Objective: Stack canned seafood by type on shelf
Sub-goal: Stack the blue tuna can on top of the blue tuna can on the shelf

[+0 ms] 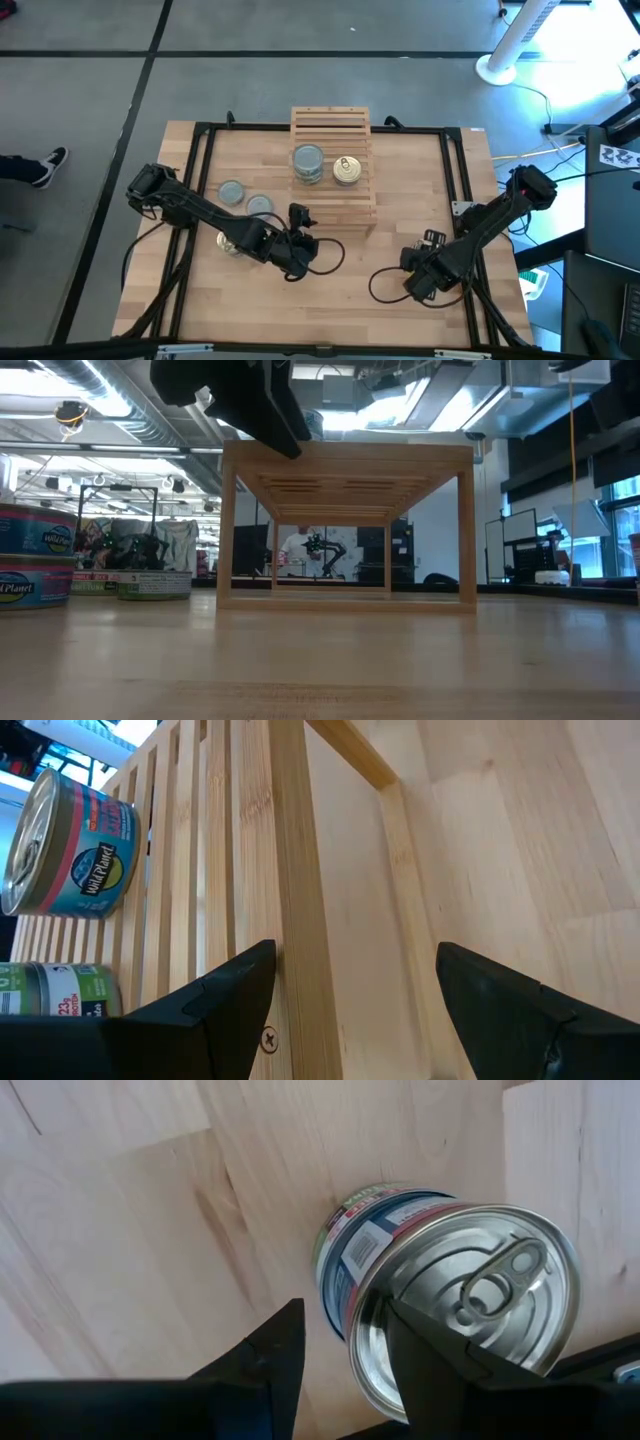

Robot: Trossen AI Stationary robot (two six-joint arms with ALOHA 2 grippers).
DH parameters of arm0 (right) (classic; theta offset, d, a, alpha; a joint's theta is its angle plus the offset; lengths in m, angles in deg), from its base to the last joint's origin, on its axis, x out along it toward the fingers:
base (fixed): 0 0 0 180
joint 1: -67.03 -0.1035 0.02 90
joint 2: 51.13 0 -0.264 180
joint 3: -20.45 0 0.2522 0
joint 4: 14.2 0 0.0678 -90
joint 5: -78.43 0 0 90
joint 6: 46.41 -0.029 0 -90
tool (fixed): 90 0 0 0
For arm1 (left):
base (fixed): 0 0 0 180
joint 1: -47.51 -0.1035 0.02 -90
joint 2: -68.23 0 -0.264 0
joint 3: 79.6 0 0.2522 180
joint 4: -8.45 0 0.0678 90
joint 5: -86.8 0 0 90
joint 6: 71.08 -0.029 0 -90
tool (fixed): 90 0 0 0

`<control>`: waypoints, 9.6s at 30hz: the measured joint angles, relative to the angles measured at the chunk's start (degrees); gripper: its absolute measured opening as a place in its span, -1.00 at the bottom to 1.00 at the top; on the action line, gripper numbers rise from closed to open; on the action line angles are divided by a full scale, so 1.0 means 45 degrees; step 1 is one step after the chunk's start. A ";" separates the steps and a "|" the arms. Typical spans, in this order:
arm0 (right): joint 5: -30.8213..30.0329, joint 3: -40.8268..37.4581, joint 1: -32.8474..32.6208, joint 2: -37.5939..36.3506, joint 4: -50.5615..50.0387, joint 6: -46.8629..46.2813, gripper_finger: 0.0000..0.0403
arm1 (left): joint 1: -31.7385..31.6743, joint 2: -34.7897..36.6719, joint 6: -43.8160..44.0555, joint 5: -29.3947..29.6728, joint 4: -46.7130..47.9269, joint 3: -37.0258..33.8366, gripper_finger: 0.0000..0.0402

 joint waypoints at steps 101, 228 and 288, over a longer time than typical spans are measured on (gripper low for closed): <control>0.0446 0.5105 0.1983 0.0398 -0.5245 0.3271 0.38 | 0.0076 -0.0024 -0.0113 -0.0068 -0.0641 0.0000 0.35; -0.0109 0.8775 0.6200 -0.0782 -0.1745 0.8429 -0.04 | 0.1237 0.0000 -0.2241 0.1540 -0.3560 0.0010 0.35; 0.6603 0.9015 1.4358 0.0752 0.0950 0.9362 -0.03 | -0.2993 0.0000 -0.5586 0.2560 -1.0822 0.0010 0.35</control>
